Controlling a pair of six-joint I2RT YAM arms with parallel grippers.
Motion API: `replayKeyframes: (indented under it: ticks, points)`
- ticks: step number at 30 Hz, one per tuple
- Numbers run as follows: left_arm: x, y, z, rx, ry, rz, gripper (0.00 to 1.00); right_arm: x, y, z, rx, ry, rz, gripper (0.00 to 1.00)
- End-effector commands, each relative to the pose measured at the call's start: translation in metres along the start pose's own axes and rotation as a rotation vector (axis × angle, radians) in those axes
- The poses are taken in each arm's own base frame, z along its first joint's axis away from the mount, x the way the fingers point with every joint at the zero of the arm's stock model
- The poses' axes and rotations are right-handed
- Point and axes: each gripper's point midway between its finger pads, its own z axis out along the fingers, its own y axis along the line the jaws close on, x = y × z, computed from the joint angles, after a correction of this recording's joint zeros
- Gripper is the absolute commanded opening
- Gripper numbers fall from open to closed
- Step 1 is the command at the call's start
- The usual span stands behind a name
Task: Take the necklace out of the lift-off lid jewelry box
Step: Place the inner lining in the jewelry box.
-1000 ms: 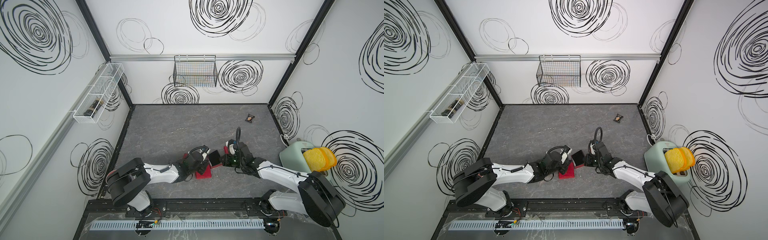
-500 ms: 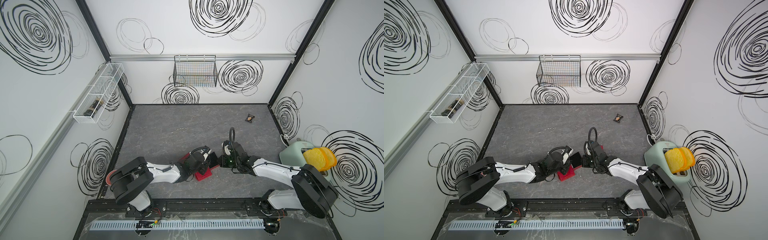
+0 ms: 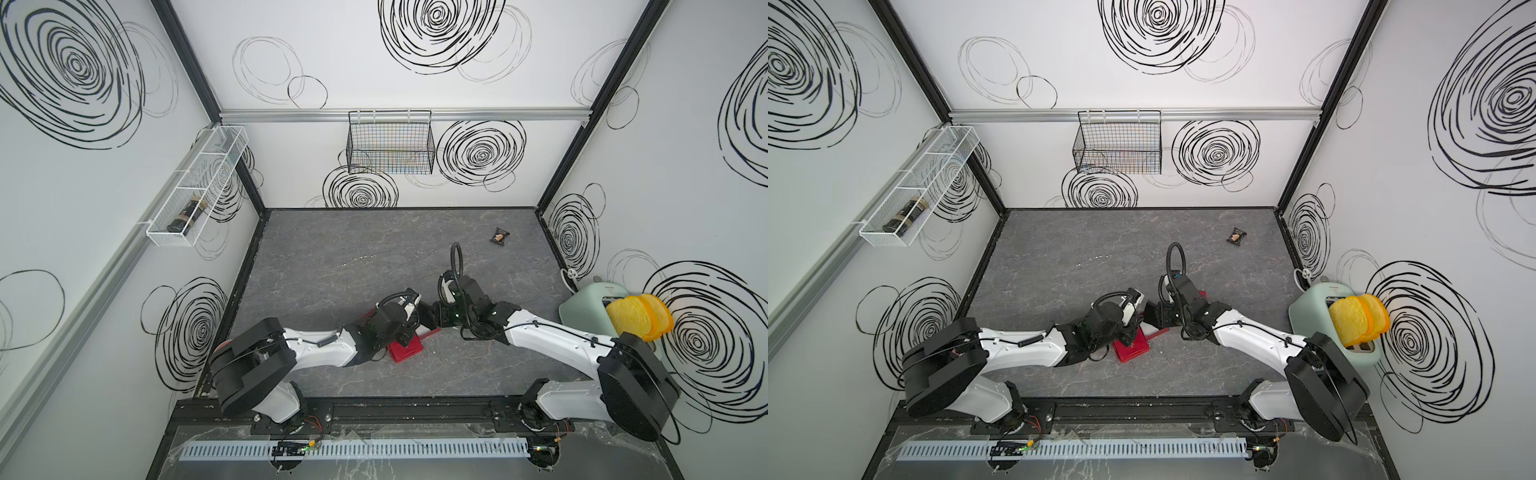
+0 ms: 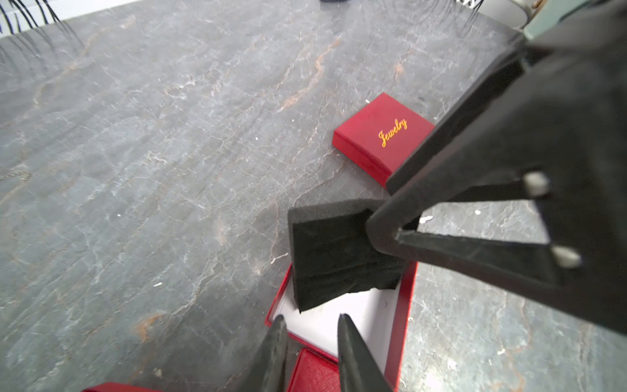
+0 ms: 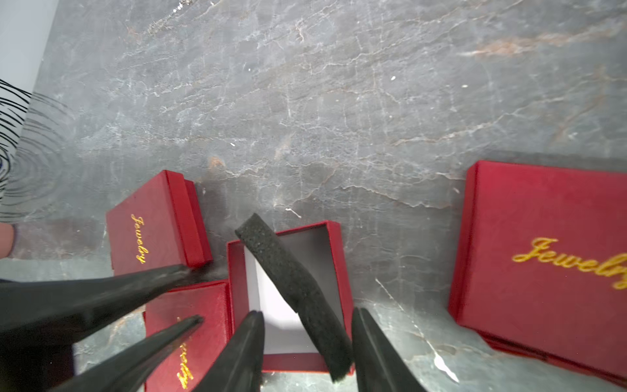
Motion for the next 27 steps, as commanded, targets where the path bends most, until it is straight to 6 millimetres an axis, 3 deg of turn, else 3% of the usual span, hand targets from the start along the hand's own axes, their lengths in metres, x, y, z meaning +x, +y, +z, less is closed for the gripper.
replayKeyframes:
  ticks: [1, 6, 15, 27]
  points:
    - [-0.006, 0.011, -0.01, -0.032, -0.028, -0.011, 0.3, 0.001, 0.001, -0.003, 0.01, 0.004, -0.029, 0.42]
    - [-0.001, 0.009, -0.014, 0.007, -0.007, -0.007, 0.31, 0.007, 0.007, 0.001, -0.027, 0.02, -0.051, 0.35]
    - [0.02, 0.0, 0.005, 0.049, 0.09, -0.004, 0.29, 0.017, 0.009, 0.003, -0.049, 0.057, -0.066, 0.1]
    - [0.022, -0.017, 0.035, 0.09, 0.142, 0.039, 0.23, 0.019, -0.014, -0.006, -0.003, 0.041, -0.004, 0.06]
